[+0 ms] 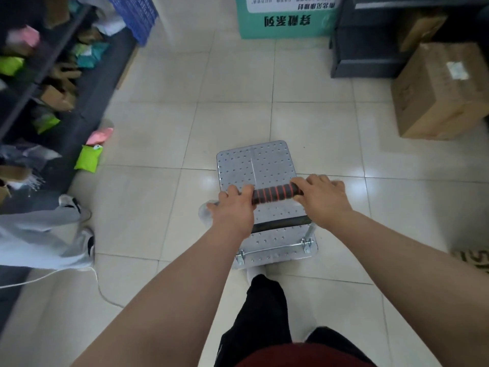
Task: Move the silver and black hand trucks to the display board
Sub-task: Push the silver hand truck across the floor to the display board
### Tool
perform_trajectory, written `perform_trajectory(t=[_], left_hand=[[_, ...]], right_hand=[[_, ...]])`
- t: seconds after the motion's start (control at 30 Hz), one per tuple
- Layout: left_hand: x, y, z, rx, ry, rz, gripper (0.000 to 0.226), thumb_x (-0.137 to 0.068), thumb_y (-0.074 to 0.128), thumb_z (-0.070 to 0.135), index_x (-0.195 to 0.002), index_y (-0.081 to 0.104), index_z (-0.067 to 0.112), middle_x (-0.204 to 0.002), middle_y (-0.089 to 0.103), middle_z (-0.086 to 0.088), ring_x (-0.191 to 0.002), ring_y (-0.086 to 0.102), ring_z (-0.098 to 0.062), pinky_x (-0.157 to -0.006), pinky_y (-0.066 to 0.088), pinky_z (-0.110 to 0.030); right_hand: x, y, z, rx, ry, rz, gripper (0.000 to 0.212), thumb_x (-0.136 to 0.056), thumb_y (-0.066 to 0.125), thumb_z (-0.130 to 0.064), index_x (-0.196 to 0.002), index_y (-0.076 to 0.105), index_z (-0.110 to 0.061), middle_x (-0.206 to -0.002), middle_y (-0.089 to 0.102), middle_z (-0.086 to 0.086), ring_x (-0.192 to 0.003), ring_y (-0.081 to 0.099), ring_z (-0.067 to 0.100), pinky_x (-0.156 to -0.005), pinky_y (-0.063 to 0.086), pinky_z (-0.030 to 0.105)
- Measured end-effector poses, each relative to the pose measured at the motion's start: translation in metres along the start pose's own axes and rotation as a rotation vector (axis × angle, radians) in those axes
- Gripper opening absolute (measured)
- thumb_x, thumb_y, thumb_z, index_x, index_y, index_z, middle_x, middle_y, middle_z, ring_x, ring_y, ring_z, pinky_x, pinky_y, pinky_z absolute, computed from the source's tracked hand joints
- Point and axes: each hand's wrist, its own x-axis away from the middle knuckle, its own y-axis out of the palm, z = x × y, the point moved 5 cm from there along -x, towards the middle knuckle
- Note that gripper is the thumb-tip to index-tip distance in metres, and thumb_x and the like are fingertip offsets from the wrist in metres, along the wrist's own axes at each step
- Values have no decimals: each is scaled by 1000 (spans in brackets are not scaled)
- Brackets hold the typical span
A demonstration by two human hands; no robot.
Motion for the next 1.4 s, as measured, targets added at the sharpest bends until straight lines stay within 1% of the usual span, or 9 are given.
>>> perform_trajectory(t=[0.1,0.23,0.37,0.63,0.8,1.03,1.2,1.3,1.4], left_hand=[[-44,-18,-13,-36,26,-9,31,-94,49,30,-120,32,29,-116,43,-8,-107,44,-30,-90,40,-59],[-107,-47,-36,-77,5,-18,37,-91,52,27,-121,31,27,-118,42,-9,-108,44,-29,-89,42,-56],[-164,-75,-54,-103,1,9,36,-92,51,26,-123,33,24,-118,42,-11,-108,44,-29,-86,45,-52],[-281,-119,-67,-87,-14,16,31,-92,50,24,-119,35,25,-116,44,-8,-107,44,-26,-86,40,-47],[-348,-145,-63,-70,-18,-7,31,-92,50,25,-120,35,26,-117,44,-8,-109,43,-27,-87,39,-48],[-435,-177,-41,-46,-16,-58,33,-93,51,23,-121,34,27,-118,42,-9,-110,42,-28,-91,41,-53],[-516,-200,-28,-22,21,-43,38,-91,53,21,-123,31,27,-119,41,-9,-108,41,-28,-90,41,-57],[-572,-221,-21,-31,52,-33,40,-91,53,21,-124,31,25,-119,41,-10,-108,41,-30,-89,41,-59],[-625,-242,-15,-47,52,-44,45,-90,55,20,-128,30,22,-123,40,-12,-111,42,-32,-89,42,-59]], right_hand=[[-41,-7,-10,15,9,19,30,-95,38,-42,-123,40,-33,-113,56,1,-107,49,25,-93,36,47],[-105,-21,-27,-20,38,-11,30,-95,37,-44,-123,40,-34,-113,55,1,-108,48,24,-92,36,46],[-168,-31,-37,-28,45,-43,28,-96,36,-43,-122,39,-35,-114,54,1,-107,47,24,-90,37,47],[-284,-50,-33,-75,25,47,30,-96,36,-44,-125,38,-36,-112,55,2,-103,46,25,-87,33,45],[-352,-71,-21,-94,21,22,32,-96,36,-45,-126,37,-36,-113,55,2,-106,46,25,-90,33,45],[-443,-106,7,-82,59,-29,33,-96,40,-41,-128,39,-33,-118,55,4,-111,47,25,-94,35,46],[-524,-131,29,-57,84,14,31,-95,40,-40,-126,39,-35,-118,54,1,-113,47,24,-97,35,46],[-578,-148,40,-96,117,69,33,-95,42,-37,-128,40,-36,-122,54,1,-118,45,24,-101,32,45],[-634,-165,50,-142,140,68,36,-95,45,-34,-130,40,-37,-125,52,1,-120,44,23,-105,32,46]])
